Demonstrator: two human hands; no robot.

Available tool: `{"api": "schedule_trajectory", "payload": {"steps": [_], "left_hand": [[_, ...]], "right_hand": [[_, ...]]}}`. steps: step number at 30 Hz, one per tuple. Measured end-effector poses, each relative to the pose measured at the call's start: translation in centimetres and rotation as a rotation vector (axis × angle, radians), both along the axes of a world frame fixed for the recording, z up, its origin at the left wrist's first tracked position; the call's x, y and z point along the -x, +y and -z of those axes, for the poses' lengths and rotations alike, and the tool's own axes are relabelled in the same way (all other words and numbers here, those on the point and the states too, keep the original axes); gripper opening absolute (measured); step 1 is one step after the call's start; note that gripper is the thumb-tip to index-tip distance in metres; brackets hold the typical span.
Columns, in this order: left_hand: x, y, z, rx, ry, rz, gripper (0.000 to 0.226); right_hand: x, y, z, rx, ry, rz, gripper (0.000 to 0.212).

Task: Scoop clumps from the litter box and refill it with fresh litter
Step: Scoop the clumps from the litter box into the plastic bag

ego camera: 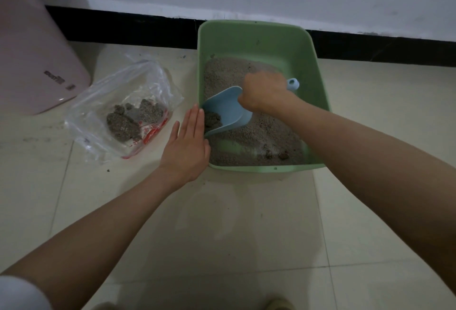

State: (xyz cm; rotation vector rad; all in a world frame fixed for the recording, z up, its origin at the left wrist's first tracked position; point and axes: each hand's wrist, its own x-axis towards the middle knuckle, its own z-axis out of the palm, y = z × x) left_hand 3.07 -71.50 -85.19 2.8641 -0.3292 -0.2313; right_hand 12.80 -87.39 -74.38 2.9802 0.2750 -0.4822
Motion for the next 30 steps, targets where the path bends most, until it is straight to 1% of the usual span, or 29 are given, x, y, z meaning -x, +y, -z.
{"api": "schedule_trajectory", "payload": {"steps": [17, 30], "left_hand": [[0.0, 0.0, 0.2, 0.029, 0.002, -0.004, 0.079], [0.0, 0.0, 0.2, 0.025, -0.010, 0.003, 0.077]], "right_hand": [[-0.5, 2.3, -2.0, 0.083, 0.040, -0.053, 0.027], [-1.0, 2.6, -2.1, 0.101, -0.014, -0.075, 0.026]]}}
